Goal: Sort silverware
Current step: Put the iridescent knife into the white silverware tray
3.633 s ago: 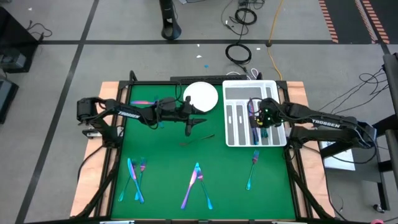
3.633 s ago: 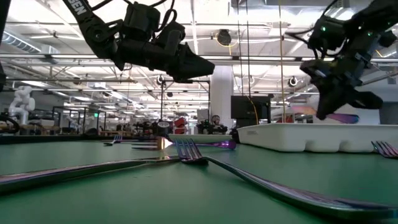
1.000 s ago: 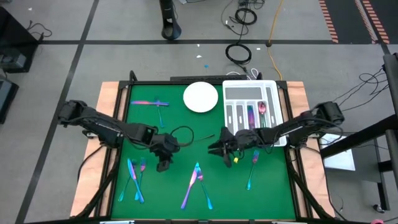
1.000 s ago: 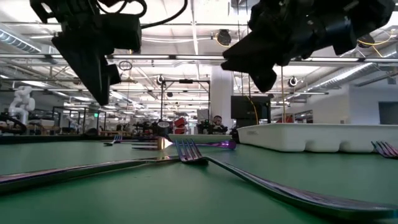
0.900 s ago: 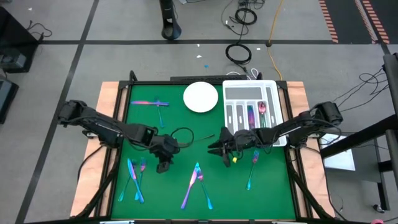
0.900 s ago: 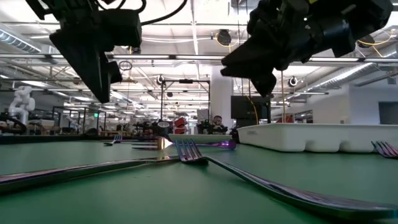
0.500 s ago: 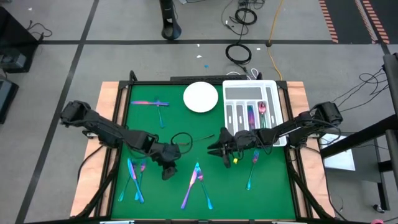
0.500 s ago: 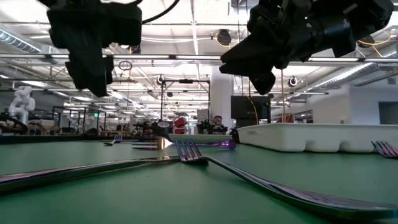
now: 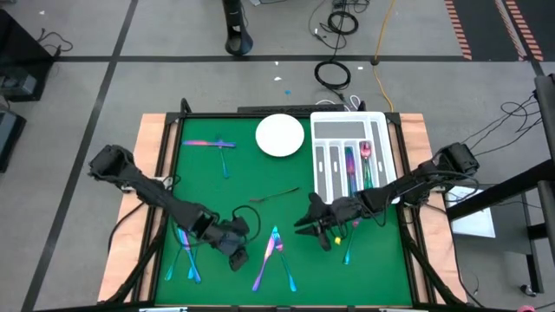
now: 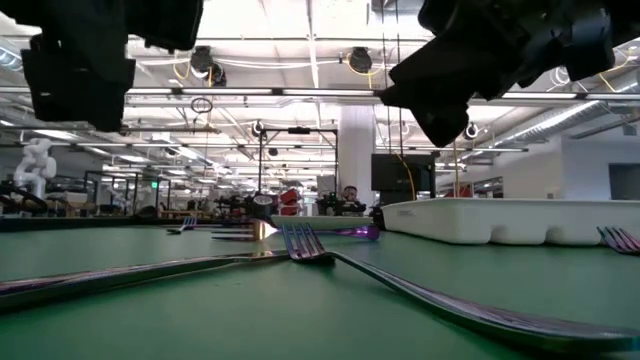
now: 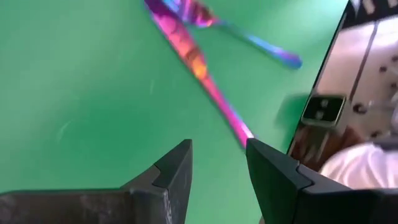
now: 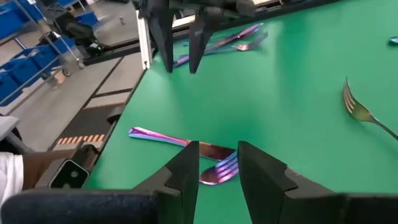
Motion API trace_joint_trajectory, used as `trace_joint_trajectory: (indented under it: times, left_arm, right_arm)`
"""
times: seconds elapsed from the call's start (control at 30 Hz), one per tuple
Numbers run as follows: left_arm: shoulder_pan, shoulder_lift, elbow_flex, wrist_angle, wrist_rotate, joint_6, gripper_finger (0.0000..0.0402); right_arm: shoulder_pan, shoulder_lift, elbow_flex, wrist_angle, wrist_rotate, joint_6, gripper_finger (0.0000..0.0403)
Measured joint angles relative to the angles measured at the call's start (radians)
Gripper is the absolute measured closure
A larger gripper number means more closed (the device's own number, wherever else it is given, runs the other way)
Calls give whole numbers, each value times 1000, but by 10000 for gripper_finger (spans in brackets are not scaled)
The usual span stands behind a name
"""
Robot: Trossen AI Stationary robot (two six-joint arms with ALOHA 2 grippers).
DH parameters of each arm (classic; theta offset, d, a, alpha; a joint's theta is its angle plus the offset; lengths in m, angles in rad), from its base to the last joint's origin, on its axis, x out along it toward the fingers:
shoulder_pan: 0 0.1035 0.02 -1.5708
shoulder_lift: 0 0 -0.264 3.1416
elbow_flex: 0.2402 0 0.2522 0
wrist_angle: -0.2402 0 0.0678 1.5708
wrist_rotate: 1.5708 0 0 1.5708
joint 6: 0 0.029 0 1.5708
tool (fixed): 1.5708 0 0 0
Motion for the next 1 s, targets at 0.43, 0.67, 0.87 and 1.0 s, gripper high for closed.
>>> trace_joint_trajectory:
  times: [0.43, 0.67, 0.87, 1.0]
  left_arm:
    - [-41, 332, 359, -144, -202, 59, 266]
    - [-66, 405, 491, -293, -239, -107, 299]
    - [-62, 471, 501, -311, -148, -186, 306]
    - [-62, 491, 501, -316, -142, -204, 306]
  right_arm:
    - [26, 0, 0, 30, 7, 4, 303]
    - [83, 0, 0, 13, 6, 4, 303]
    - [120, 0, 0, 11, 5, 1, 303]
    - [129, 0, 0, 11, 5, 1, 303]
